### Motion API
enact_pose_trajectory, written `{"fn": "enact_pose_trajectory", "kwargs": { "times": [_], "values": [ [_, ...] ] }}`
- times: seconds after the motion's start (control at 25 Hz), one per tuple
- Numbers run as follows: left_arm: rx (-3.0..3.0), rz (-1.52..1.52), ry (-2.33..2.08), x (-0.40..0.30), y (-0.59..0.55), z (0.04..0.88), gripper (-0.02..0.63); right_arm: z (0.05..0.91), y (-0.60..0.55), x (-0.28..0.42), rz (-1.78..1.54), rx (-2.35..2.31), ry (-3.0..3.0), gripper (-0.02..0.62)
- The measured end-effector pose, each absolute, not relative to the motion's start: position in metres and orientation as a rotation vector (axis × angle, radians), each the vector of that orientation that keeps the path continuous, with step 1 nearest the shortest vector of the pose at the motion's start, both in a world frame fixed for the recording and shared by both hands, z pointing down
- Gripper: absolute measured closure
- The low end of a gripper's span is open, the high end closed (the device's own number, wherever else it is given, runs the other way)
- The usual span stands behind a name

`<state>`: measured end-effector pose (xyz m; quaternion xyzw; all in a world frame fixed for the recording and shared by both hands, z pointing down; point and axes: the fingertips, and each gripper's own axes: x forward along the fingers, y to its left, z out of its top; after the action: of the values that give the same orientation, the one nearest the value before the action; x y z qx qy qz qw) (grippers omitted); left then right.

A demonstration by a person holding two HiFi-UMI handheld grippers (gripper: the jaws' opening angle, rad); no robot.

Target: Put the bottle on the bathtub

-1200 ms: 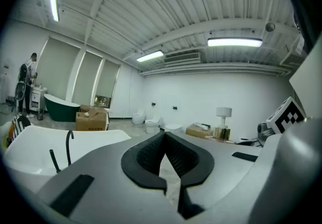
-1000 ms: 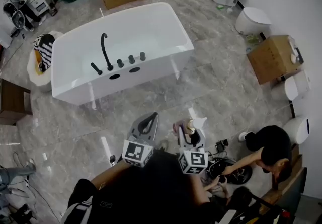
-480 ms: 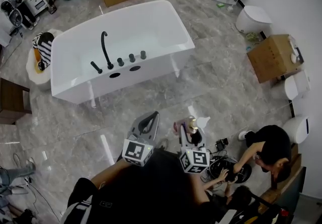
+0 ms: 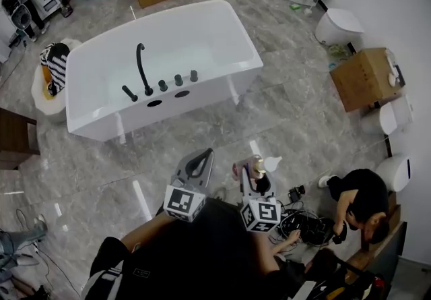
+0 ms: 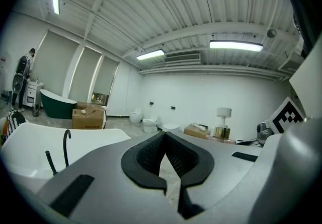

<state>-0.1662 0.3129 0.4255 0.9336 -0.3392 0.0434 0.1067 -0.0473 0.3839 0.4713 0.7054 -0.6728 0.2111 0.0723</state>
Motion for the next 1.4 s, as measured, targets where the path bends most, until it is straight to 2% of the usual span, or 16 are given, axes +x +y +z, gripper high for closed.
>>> {"fn": "enact_pose_trajectory", "kwargs": {
  "times": [0.56,1.04,1.4],
  "values": [
    [2.798,0.144,-0.869,-0.206,0.256,0.437,0.591,0.465,0.326,-0.087,0.622,2.219,-1.950,0.382],
    [2.781,0.150,-0.898,-0.200,0.212,0.445,0.591,0.471,0.276,-0.079,0.619,2.192,-1.966,0.382],
    [2.747,0.154,-0.957,-0.171,0.158,0.445,0.591,0.476,0.219,-0.043,0.631,2.162,-1.992,0.382]
  ]
}}
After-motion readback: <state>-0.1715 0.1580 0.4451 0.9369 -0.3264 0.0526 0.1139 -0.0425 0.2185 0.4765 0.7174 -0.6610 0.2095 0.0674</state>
